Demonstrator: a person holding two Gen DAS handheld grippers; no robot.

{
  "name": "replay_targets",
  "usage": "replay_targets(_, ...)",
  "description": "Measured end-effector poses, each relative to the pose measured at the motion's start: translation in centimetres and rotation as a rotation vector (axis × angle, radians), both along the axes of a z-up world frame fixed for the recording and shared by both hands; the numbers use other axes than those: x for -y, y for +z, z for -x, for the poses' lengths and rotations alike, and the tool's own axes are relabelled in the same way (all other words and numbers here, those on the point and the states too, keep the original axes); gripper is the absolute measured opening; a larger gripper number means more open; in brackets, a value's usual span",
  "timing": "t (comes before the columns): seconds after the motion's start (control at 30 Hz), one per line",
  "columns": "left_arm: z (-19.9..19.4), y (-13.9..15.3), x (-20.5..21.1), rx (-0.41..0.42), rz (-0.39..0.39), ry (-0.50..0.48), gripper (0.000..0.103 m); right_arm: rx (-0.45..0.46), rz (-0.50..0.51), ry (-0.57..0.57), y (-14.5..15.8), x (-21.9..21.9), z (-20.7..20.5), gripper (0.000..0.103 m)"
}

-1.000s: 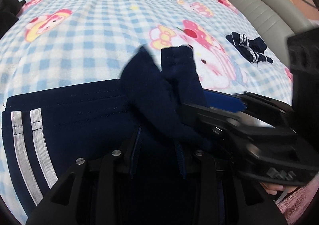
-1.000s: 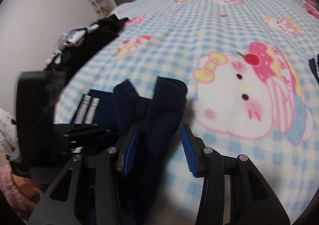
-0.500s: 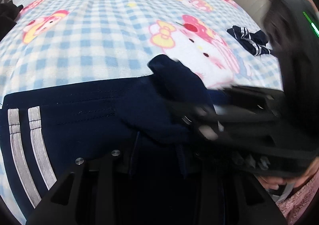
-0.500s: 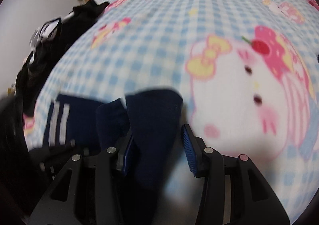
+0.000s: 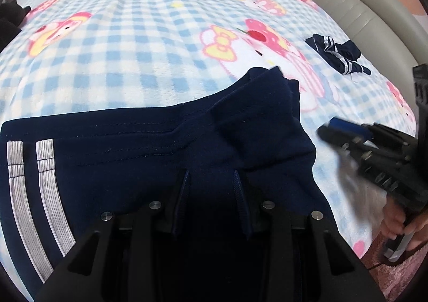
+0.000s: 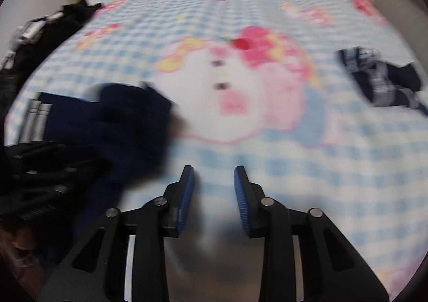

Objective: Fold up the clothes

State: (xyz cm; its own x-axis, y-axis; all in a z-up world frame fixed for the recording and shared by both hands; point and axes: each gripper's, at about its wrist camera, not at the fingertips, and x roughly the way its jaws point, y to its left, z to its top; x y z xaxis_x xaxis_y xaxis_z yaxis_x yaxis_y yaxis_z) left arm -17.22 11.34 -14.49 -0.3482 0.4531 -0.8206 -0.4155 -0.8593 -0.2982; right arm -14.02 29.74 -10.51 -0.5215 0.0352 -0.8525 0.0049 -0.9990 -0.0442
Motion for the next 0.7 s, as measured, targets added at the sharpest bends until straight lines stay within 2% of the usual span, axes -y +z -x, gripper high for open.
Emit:
replay_targets(0.07, 0.0, 0.0, 0.1, -0.002, -0.005, 0.000, 0.036, -0.048, 0.105, 0.002, 1.2, -1.1, -0.3, 0.033)
replay_targets(0.13, 0.0, 0.0, 0.1, 0.000, -0.011, 0.002, 0.036, -0.090, 0.237, 0.061, 2.5, -1.0, -0.1, 0.034)
replay_targets(0.23, 0.1, -0.1, 0.1, 0.004, -0.014, 0.003, 0.036, -0.090, 0.347, 0.186, 3.1, 1.1, 1.7, 0.035)
replay_targets(0.33, 0.1, -0.1, 0.1, 0.004, -0.015, 0.004, 0.036, -0.048, 0.372, 0.291, 2.3, 3.1, 3.5, 0.035)
replay_targets(0.47, 0.0, 0.0, 0.1, 0.004, -0.025, 0.009, 0.036, -0.019, 0.391, 0.364, 1.2, 4.3, 4.6, 0.027)
replay_targets(0.53, 0.0, 0.2, 0.2, 0.001, -0.027, 0.007, 0.036, -0.002, 0.406, 0.373, 0.7, 4.3, 4.7, 0.026)
replay_targets(0.6, 0.1, 0.6, 0.3, -0.002, -0.035, 0.007, 0.037, 0.026, 0.388, 0.317, -0.8, 3.5, 5.2, 0.026)
replay_targets(0.63, 0.2, 0.5, 0.3, 0.001, -0.034, 0.008, 0.037, 0.049, 0.411, 0.288, -1.7, 2.9, 5.6, 0.026)
replay_targets(0.7, 0.2, 0.3, 0.2, 0.004, -0.034, 0.012, 0.037, 0.055, 0.435, 0.298, -1.8, 2.9, 5.3, 0.026)
